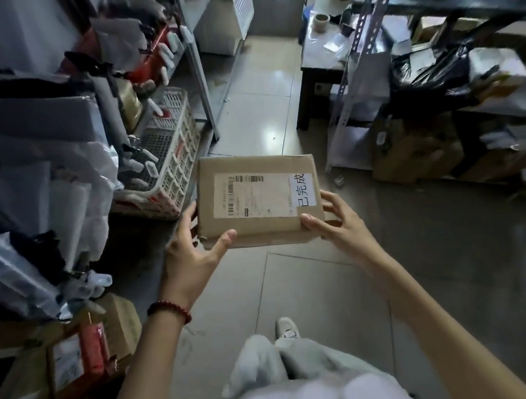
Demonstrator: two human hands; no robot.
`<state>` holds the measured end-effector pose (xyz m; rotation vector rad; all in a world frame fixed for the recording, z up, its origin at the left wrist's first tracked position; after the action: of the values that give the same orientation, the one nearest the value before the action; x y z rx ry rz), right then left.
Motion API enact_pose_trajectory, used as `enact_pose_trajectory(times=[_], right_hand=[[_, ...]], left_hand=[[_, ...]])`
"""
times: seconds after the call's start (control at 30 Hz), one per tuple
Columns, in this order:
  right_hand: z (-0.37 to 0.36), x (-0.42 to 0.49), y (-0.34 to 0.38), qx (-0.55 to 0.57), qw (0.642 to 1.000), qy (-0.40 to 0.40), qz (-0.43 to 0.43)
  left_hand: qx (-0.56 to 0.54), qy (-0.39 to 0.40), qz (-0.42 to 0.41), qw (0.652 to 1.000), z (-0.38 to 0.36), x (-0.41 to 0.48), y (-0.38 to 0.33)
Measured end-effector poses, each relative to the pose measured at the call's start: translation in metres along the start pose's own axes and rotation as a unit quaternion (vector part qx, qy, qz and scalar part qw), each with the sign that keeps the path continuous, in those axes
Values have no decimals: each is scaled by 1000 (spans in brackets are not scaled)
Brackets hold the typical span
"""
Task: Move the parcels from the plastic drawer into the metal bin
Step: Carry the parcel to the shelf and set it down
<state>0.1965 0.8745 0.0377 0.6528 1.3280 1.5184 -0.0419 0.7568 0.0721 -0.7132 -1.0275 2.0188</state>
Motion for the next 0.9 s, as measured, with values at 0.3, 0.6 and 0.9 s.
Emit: enact_pose_trajectory(times=[0.3, 0.6, 0.9], right_hand=[[21, 161, 29, 14, 999, 30, 3], [45, 347, 89, -19, 999, -23, 21], [76, 494, 115, -7, 998, -61, 21]], left_hand=[[-8, -4, 2, 1000, -31, 148, -47], [-55, 61, -17, 997, -58, 353, -95], [-32, 131, -23, 991, -98, 535, -145]])
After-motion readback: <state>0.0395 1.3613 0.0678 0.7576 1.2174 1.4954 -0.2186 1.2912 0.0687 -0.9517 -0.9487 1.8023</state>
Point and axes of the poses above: each hand's wrist, its own x-axis towards the middle knuckle, its own z-axis out of the back of the hand, y = z × x, the point moved 7 cm from there along x, towards the middle knuckle, and after that the axes turned 6 degrees about z, right-handed, at the moved point
